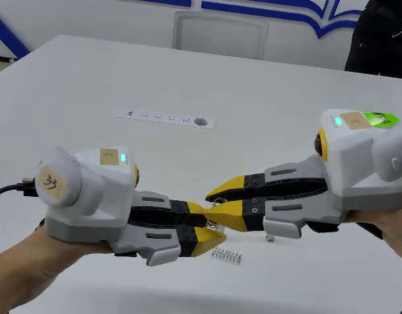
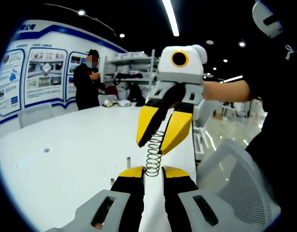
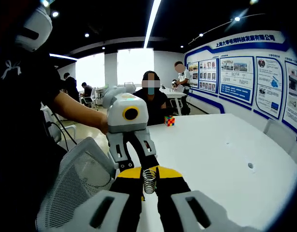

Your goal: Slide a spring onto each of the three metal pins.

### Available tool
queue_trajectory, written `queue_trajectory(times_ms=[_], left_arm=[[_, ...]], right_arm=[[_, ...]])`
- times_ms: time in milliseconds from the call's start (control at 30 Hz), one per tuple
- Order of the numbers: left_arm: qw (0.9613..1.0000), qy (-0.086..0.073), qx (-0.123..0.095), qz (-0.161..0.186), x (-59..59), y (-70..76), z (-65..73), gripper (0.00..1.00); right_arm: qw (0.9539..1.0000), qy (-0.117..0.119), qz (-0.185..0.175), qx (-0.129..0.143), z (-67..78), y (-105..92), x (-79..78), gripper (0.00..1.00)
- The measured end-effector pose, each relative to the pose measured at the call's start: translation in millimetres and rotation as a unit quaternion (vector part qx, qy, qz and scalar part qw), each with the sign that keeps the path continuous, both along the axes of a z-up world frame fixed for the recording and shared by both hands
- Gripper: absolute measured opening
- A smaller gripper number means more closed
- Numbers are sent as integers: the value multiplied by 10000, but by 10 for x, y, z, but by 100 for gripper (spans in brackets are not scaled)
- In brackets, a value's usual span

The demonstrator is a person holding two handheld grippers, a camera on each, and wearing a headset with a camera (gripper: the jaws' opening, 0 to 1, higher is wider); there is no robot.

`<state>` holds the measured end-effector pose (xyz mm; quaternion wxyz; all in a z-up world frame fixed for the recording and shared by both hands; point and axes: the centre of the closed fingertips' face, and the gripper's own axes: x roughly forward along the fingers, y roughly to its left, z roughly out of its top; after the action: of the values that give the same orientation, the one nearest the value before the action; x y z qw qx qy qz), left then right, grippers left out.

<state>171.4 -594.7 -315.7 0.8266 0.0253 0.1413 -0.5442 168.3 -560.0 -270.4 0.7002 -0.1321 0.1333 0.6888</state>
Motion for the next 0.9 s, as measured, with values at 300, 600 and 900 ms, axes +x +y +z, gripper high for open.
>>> queue_trajectory(times_ms=[300, 600, 900], left_arm=[[9990, -21, 225, 380, 121, 168, -85, 39], [9963, -13, 216, 831, 266, 509, -90, 53], [9913, 180, 338, 1262, 354, 814, -203, 70]], right_arm=[[9991, -193, -388, 29, 124, -164, 308, 11], [9926, -289, -1179, -71, 16, -474, 746, 11], [9792, -267, -1944, -515, -394, -828, 1113, 11]])
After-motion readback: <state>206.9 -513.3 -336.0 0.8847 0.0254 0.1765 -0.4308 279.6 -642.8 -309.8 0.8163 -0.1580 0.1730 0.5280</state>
